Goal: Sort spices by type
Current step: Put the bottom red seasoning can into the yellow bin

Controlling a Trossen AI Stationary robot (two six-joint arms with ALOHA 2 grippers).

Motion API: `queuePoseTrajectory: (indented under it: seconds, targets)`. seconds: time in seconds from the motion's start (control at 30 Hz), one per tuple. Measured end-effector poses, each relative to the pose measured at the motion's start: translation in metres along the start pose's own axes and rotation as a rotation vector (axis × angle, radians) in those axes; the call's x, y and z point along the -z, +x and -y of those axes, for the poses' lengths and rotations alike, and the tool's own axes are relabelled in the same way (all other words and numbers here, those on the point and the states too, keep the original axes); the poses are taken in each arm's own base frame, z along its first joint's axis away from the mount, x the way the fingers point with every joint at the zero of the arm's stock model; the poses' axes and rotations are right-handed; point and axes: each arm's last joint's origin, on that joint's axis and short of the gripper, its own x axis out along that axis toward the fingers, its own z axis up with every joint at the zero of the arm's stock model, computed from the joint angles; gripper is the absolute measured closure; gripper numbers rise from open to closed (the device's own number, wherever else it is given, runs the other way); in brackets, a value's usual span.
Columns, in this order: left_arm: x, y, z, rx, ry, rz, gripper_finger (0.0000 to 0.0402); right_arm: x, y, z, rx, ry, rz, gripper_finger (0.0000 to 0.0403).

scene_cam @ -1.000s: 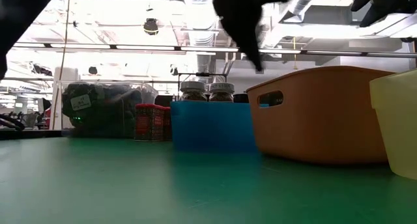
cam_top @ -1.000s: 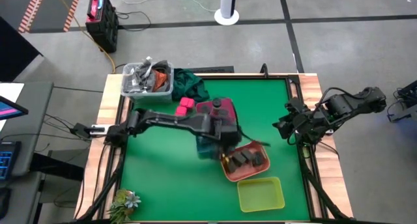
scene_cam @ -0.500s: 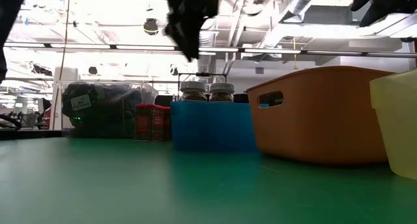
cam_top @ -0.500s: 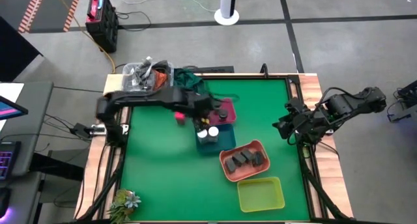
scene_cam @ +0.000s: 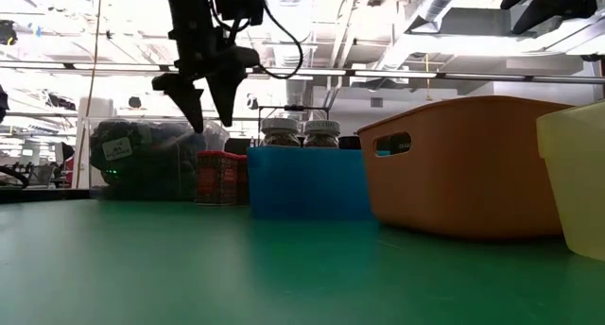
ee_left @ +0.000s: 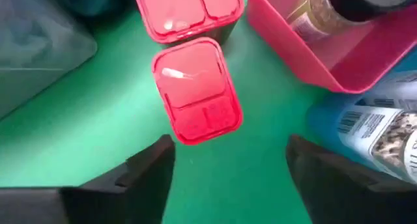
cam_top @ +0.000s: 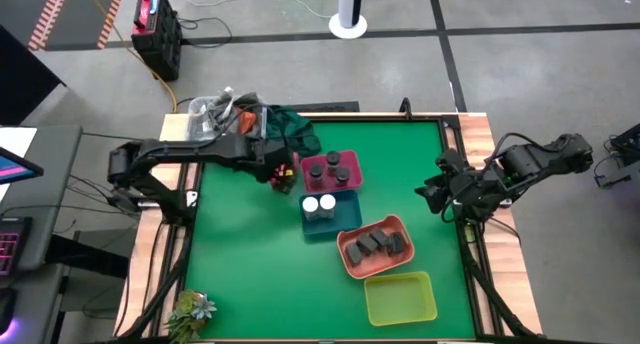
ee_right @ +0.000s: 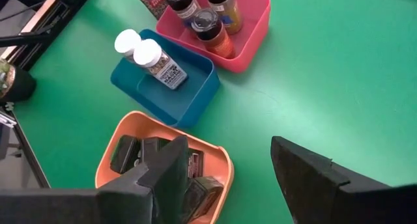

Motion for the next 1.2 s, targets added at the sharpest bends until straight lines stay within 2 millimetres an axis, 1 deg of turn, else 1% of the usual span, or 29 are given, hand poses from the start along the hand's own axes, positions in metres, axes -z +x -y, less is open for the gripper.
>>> queuePoseTrajectory:
  seconds: [0.1, 0.23, 0.33, 0.43, 0.53, 0.67, 0.77, 1.03, 1.2]
  targets:
    - [-0.002, 0.005, 0.001, 0.006, -0.007, 0.01, 0.0085, 0.0, 0.0, 0.0, 0.0, 0.0, 0.0, 0.0159]
    - [-0.001, 0.012, -0.005, -0.024, -0.055, 0.011, 0.0044, 0.0, 0.0, -0.001, -0.005, 0.004, 0.002, 0.0159]
    - [0.0, 0.02, -0.012, -0.047, -0.092, -0.002, 0.0024, 0.0, 0.0, -0.001, -0.012, 0.009, 0.005, 0.0159]
    - [0.0, 0.027, -0.015, -0.043, -0.109, 0.007, 0.0012, -0.001, 0.0, -0.002, -0.015, 0.011, 0.006, 0.0159]
    - [-0.001, 0.032, -0.016, -0.028, -0.121, 0.028, 0.0008, -0.001, 0.0, -0.002, -0.015, 0.011, 0.006, 0.0159]
    - [-0.005, 0.034, -0.013, 0.018, -0.135, 0.08, 0.0007, -0.001, 0.0, -0.002, -0.014, 0.012, 0.006, 0.0159]
    - [-0.006, 0.04, -0.014, -0.006, -0.123, 0.078, 0.0007, -0.001, 0.0, -0.002, -0.015, 0.012, 0.006, 0.0159]
    - [-0.004, 0.069, -0.011, -0.082, -0.081, 0.014, 0.0007, -0.001, 0.0, -0.002, -0.02, 0.019, 0.008, 0.0159]
    - [-0.005, 0.074, -0.01, -0.093, -0.079, 0.013, 0.0012, -0.001, 0.0, -0.003, -0.03, 0.032, 0.013, 0.0159]
